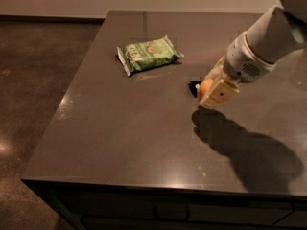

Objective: Move orange near rxbar chocolate

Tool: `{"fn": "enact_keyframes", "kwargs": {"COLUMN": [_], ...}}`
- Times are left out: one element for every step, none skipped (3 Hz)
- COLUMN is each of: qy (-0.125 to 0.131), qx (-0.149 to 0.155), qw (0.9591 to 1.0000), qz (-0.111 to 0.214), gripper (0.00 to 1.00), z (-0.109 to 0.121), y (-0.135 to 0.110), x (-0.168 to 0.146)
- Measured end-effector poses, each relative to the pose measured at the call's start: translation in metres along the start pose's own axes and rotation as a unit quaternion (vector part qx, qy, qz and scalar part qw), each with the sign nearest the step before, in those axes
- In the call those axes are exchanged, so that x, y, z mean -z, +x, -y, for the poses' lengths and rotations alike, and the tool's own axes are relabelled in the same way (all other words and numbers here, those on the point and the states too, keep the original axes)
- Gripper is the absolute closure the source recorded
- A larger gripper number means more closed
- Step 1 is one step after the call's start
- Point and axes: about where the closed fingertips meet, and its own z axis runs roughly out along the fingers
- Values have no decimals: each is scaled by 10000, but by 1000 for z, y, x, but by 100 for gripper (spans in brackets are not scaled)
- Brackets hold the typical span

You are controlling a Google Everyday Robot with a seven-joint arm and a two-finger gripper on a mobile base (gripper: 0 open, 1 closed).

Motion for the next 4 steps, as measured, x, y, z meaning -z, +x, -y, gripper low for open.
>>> {"fn": "enact_keyframes", "kwargs": {"qy": [28, 39, 39, 14], "qx": [-260, -497, -670, -741], "qw": [9997, 9987, 9977, 9972], "qz": [-23, -88, -107, -83], "gripper": [100, 100, 100, 81], "z": [21, 36, 44, 44], "y": [10, 24, 37, 48], "x": [-10, -20, -26, -26]}}
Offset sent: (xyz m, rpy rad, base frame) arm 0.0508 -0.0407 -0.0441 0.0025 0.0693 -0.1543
